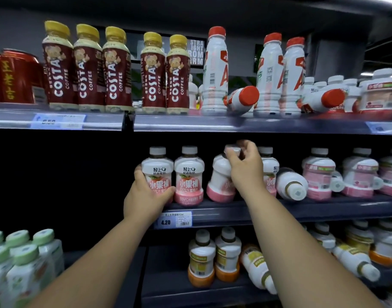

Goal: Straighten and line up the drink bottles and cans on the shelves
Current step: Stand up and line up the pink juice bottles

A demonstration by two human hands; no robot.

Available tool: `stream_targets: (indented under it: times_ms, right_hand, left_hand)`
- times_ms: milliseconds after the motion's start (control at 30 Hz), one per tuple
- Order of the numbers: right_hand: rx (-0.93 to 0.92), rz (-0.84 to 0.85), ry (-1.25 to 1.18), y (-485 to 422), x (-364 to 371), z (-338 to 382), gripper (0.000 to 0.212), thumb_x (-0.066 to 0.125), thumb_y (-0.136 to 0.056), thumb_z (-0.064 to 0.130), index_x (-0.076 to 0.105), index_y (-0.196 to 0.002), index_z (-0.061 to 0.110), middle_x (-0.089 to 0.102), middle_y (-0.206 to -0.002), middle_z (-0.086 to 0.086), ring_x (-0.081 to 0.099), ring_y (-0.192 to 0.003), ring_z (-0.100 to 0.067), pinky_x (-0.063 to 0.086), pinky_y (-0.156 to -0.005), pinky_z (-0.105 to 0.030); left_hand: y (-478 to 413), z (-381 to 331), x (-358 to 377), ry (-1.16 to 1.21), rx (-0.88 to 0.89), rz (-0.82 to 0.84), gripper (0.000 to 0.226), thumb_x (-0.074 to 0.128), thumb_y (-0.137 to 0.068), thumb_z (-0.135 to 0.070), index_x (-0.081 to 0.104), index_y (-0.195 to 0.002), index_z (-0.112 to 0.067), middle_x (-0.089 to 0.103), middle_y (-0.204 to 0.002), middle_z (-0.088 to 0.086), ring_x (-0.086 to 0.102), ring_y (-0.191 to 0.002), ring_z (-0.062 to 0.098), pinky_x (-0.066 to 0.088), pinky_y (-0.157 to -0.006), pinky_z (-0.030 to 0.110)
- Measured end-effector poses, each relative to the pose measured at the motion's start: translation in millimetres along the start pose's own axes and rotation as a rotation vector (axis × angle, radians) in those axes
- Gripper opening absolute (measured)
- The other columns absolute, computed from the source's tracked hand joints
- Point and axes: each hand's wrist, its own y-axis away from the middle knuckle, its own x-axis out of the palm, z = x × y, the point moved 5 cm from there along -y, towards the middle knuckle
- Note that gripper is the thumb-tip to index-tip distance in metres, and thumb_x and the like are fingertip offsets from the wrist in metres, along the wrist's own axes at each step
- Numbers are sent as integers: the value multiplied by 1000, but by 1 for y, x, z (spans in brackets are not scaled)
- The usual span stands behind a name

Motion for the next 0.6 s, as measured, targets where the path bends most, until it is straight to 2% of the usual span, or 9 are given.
stream_targets:
  times_ms: [67,133,233,300,367,500,600]
  right_hand:
    - [52,131,66,-5,9,-9,49,75,-84,32,54,-128,28,64,-114,10,62,-110,-16,48,-97,-32]
    - [70,273,174,-1,17,-14,78,82,-78,30,42,-145,27,55,-122,9,56,-115,-14,45,-101,-31]
    - [74,327,320,8,20,-26,105,83,-73,30,18,-155,23,54,-133,-5,56,-118,-24,46,-100,-33]
    - [129,324,428,17,18,-37,106,80,-75,35,13,-154,16,55,-135,-12,56,-117,-31,47,-95,-34]
    - [136,279,531,24,14,-45,99,79,-74,44,21,-148,12,59,-129,-15,58,-113,-34,48,-87,-36]
    - [79,232,531,30,10,-41,100,82,-65,60,28,-136,14,59,-127,-15,59,-113,-34,48,-85,-39]
    - [75,258,502,31,11,-41,91,78,-71,54,26,-135,16,57,-130,-13,59,-113,-34,48,-86,-39]
  left_hand:
    - [1,-1,-1,3,0,-3,102,81,-65,-54,22,-142,-24,63,-121,9,63,-105,34,52,-82,41]
    - [1,-1,-1,3,-2,-6,102,81,-65,-53,22,-142,-25,64,-120,8,63,-105,33,52,-82,41]
    - [2,-2,-1,2,0,-8,100,81,-65,-53,22,-141,-25,64,-119,7,64,-103,33,52,-81,42]
    - [2,-2,-1,-7,2,-12,98,81,-65,-53,23,-140,-25,65,-117,8,64,-102,33,52,-80,41]
    - [1,-1,0,-11,-5,-15,97,82,-66,-51,24,-140,-25,65,-116,8,64,-101,34,51,-79,41]
    - [0,-1,1,-2,-10,-21,97,82,-65,-49,25,-140,-27,66,-115,8,65,-102,33,49,-79,38]
    - [1,-1,1,7,-13,-19,98,83,-65,-49,25,-141,-27,66,-116,8,65,-103,33,49,-79,38]
